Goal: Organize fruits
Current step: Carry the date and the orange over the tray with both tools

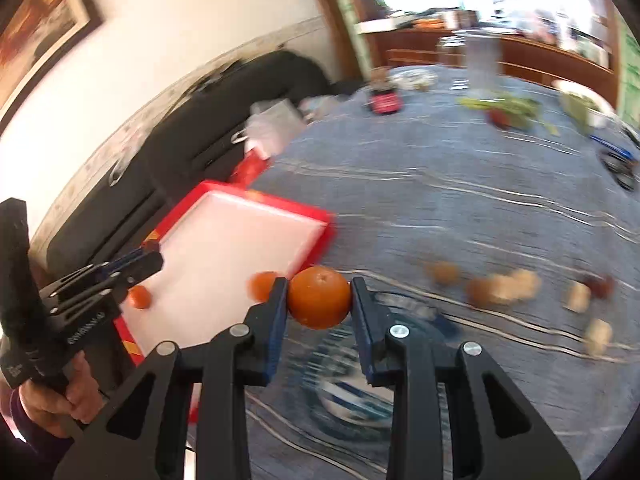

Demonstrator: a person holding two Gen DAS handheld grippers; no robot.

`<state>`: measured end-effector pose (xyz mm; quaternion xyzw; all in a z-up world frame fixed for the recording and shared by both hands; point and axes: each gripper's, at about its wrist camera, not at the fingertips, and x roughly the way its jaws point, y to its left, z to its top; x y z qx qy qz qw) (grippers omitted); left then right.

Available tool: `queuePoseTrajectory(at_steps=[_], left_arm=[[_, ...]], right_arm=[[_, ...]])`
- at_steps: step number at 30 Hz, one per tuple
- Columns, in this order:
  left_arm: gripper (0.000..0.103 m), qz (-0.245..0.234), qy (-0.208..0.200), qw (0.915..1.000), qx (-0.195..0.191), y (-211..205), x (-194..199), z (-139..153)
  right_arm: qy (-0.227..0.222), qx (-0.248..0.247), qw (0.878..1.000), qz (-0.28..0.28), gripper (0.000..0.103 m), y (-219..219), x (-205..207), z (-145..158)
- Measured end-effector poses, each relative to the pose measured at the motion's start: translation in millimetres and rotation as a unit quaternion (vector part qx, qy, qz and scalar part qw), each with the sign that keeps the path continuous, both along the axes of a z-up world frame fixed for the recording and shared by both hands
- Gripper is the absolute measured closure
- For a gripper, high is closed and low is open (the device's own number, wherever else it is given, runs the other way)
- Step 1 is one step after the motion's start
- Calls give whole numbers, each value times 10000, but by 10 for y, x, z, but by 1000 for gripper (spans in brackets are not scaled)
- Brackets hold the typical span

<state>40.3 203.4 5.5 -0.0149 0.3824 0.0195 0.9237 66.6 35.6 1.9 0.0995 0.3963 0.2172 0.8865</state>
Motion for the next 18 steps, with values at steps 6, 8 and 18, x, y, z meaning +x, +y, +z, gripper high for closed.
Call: queuePoseTrajectory(at_steps=[6, 8, 18], left_arm=[[88, 666, 238, 9975, 88, 523, 107, -182], [88, 854, 283, 9959, 130, 651, 153, -218], [88, 1088, 790, 9908, 173, 916, 207, -520]], right_arm=[[118, -109, 9976, 673, 70, 718, 127, -44], [251, -183, 9959, 855, 70, 912, 188, -109], [720, -545, 9880, 1253, 70, 1335, 107, -517]])
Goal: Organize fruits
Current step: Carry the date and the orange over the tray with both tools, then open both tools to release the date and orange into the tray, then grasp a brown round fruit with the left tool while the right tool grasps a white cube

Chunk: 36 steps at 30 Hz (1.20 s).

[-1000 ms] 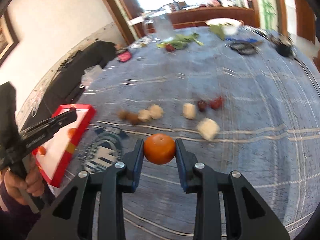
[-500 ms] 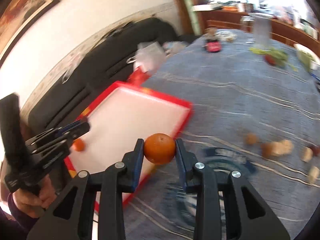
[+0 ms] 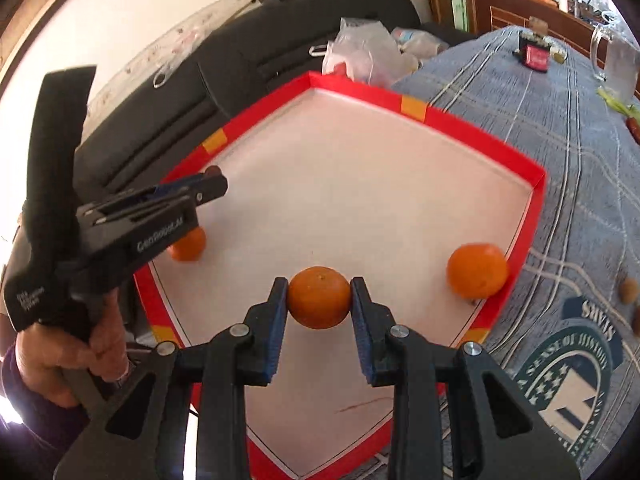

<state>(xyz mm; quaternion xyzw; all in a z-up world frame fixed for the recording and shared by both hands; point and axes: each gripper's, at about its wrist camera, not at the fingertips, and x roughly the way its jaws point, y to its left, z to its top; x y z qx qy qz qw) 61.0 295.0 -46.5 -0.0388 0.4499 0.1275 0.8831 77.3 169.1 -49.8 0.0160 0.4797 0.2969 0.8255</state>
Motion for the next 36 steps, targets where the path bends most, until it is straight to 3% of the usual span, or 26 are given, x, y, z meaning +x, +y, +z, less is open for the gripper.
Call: queuePoseTrajectory(at_steps=[5, 7, 11, 18, 23, 29, 36], left_arm=[[85, -25, 90, 9999, 64, -31, 3, -26], [58, -2, 110, 9999, -33, -32, -23, -8], [45, -52, -129, 9999, 0, -104, -98, 125], [24, -532, -672, 9963, -29, -527, -257, 472], [23, -1309, -774, 9884, -28, -1107, -272, 546], [23, -2159, -553, 9748, -11, -1860, -220, 418], [23, -2856, -267, 9580, -20, -2561, -181, 220]], right_arm=[[100, -52, 9999, -22, 68, -40, 18, -22], [196, 37, 9998, 7, 62, -88, 18, 13], [-144, 427, 9990, -17, 61, -273, -122, 257], [-900, 703, 9915, -622, 51, -986, -378, 645], [-1056, 501, 9843, -1326, 50, -1679, -532, 586], [-837, 413, 9681, -2326, 50, -2693, -791, 318], [-613, 358, 9491, -3069, 50, -3462, -897, 93]])
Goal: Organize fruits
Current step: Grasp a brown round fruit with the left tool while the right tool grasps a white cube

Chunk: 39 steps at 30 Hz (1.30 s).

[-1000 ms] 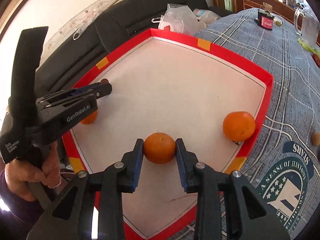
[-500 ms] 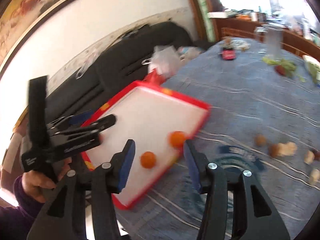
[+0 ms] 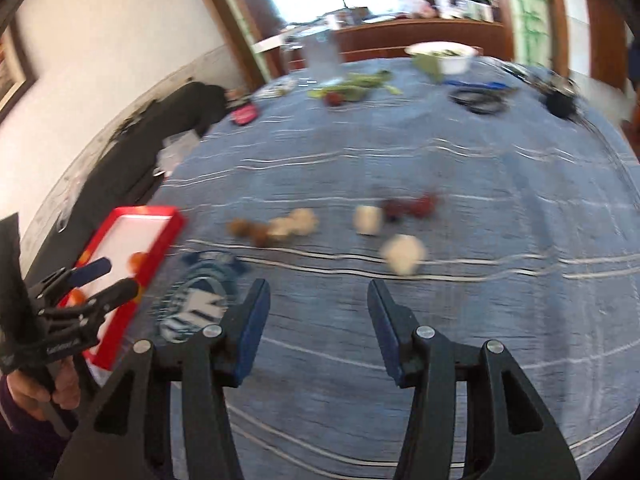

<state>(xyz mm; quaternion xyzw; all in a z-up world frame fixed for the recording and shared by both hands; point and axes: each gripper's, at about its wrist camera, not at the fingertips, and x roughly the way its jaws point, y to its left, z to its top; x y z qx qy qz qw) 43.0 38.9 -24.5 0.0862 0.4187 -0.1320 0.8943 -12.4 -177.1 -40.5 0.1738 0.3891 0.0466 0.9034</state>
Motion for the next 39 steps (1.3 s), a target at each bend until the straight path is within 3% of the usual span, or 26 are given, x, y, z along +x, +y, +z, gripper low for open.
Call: queuePoseTrajectory(at_steps=[5, 11, 16, 20, 23, 24, 33, 39], left_arm=[[23, -269, 170, 9995, 34, -295, -15, -104], [23, -284, 364, 9989, -29, -349, 113, -172], [25, -264, 582, 9979, -127, -385, 230, -255], [36, -289, 778, 9963, -239, -489, 363, -326], [40, -337, 817, 9958, -237, -617, 470, -375], [46, -357, 824, 9957, -230, -677, 513, -402], [76, -292, 844, 9956, -292, -775, 786, -502], [80, -361, 737, 9958, -408, -790, 821, -508]], right_arm=[[87, -71, 9999, -128, 51, -163, 150, -102], [268, -295, 9992, -47, 51, -162, 483, -212], [302, -650, 9973, -166, 58, -125, 594, -315], [264, -806, 9961, -234, 67, -162, 588, -373], [280, -607, 9976, -195, 75, -244, 594, -434], [248, -576, 9978, -211, 76, -261, 593, -433], [21, -278, 9993, -239, 76, -301, 540, -363], [-89, -271, 9994, -220, 77, -285, 542, -333]])
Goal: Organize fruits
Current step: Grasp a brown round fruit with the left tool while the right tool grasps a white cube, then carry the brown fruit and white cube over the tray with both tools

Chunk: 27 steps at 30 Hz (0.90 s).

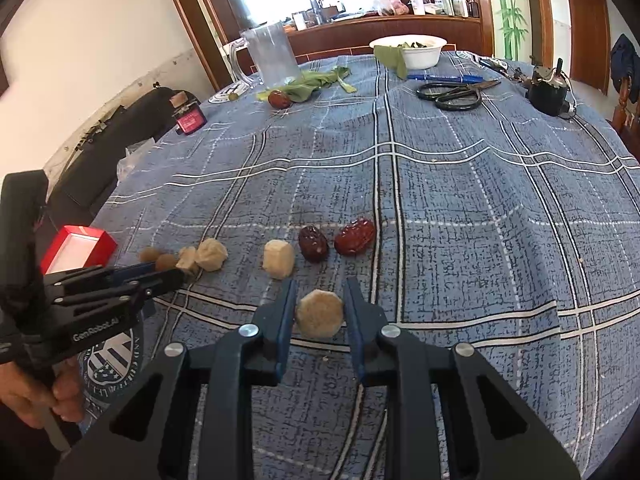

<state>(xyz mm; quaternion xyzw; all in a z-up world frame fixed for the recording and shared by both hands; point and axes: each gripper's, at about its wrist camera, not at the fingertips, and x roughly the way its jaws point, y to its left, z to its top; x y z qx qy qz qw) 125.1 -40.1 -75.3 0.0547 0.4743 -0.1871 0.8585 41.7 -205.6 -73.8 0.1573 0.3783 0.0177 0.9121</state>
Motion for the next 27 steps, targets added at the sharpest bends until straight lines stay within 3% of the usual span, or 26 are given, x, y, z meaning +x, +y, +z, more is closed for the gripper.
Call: queuePoseTrajectory(at_steps=[9, 18, 23, 27], left_arm=[[80, -92, -306, 9994, -138, 96, -302, 209], [80, -42, -802, 9966, -210, 563, -774, 544], [80, 302, -912, 9950, -286, 994, -887, 619], [80, 802, -989, 9916, -237, 1412, -920, 645]], right_arm=[[-83, -25, 10000, 3, 77, 5, -1, -9], [111, -88, 9996, -255, 77, 101, -140, 19], [202, 450, 9988, -31, 77, 270, -193, 110], [55, 913, 9940, 605, 77, 684, -130, 342]])
